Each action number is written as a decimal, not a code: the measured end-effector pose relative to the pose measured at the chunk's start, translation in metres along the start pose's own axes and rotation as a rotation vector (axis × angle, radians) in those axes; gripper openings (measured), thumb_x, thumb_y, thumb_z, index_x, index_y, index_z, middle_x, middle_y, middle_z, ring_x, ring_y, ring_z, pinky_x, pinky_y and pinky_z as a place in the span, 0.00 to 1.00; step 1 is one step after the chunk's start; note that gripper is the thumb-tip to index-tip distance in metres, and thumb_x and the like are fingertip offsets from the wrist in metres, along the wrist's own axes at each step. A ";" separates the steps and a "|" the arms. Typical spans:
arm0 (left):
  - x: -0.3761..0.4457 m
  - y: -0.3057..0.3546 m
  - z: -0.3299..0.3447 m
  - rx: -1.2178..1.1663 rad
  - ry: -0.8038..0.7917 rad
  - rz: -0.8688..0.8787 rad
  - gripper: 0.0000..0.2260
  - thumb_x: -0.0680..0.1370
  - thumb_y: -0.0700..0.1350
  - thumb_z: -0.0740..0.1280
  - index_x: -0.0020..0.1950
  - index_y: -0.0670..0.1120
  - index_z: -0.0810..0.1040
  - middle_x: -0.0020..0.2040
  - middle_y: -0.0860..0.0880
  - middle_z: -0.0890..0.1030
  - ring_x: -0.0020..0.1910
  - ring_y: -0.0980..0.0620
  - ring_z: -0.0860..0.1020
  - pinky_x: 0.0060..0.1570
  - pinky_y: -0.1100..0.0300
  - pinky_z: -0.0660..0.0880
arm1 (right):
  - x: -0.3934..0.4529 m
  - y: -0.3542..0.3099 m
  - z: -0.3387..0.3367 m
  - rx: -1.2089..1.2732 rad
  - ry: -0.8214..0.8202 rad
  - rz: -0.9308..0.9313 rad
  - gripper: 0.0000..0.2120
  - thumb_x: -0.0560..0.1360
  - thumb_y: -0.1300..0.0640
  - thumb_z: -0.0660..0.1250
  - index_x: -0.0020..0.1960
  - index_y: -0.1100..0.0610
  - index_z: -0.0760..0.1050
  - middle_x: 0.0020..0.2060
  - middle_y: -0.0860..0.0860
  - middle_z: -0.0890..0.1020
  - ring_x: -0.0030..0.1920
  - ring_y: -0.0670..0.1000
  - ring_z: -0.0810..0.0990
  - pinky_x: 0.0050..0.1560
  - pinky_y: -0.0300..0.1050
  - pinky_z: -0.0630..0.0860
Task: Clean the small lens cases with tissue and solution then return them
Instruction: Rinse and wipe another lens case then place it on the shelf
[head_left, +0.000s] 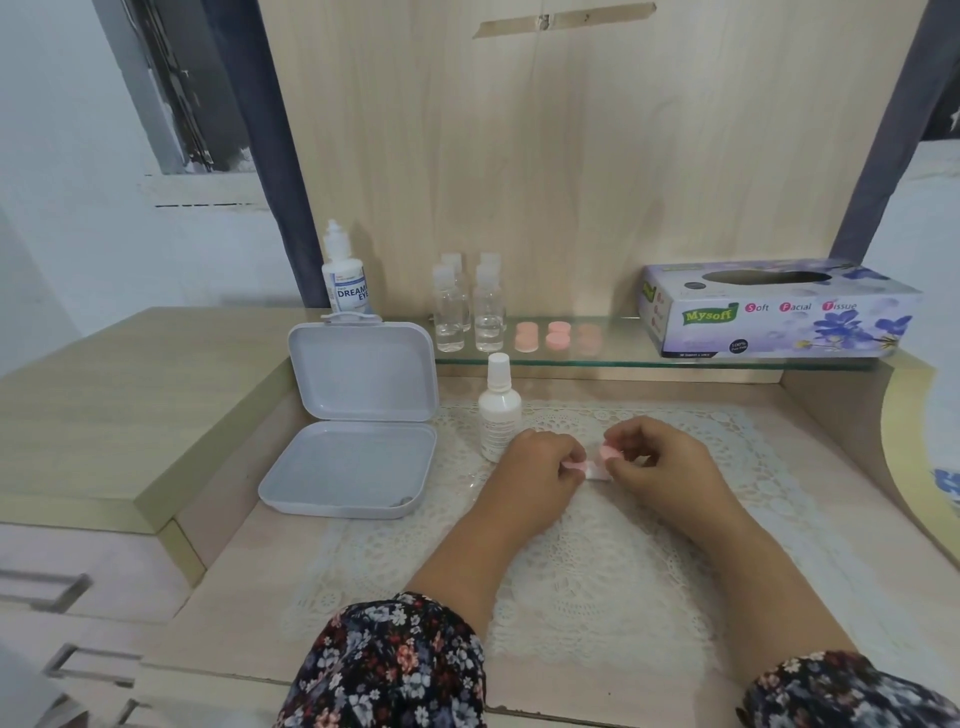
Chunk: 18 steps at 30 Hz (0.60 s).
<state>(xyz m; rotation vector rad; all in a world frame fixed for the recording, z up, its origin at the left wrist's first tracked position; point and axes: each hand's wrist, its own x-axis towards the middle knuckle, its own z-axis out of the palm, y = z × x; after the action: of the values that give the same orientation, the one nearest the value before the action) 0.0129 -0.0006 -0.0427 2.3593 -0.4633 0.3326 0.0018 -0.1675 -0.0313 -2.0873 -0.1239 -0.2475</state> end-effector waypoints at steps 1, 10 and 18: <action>0.000 0.000 0.000 0.002 -0.005 -0.004 0.09 0.77 0.42 0.66 0.57 0.46 0.80 0.51 0.49 0.79 0.51 0.55 0.72 0.52 0.66 0.67 | 0.000 0.001 0.000 -0.004 -0.016 -0.014 0.10 0.72 0.62 0.72 0.47 0.48 0.79 0.42 0.46 0.82 0.41 0.45 0.79 0.37 0.25 0.71; 0.000 0.001 0.000 -0.001 -0.017 -0.024 0.10 0.77 0.42 0.67 0.57 0.46 0.80 0.52 0.48 0.79 0.50 0.56 0.71 0.51 0.66 0.66 | 0.000 0.004 -0.001 -0.024 -0.062 -0.069 0.11 0.73 0.62 0.71 0.47 0.46 0.77 0.44 0.44 0.82 0.33 0.37 0.75 0.36 0.28 0.73; 0.000 0.000 -0.001 -0.010 -0.010 -0.007 0.10 0.77 0.42 0.67 0.57 0.45 0.80 0.51 0.48 0.79 0.48 0.57 0.71 0.45 0.73 0.63 | 0.001 0.005 0.000 -0.042 -0.097 -0.069 0.10 0.73 0.62 0.71 0.50 0.48 0.78 0.44 0.45 0.82 0.34 0.35 0.76 0.37 0.26 0.71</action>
<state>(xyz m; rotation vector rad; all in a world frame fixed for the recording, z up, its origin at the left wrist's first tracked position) 0.0125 -0.0002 -0.0421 2.3535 -0.4605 0.3143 0.0039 -0.1704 -0.0356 -2.1394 -0.2517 -0.1915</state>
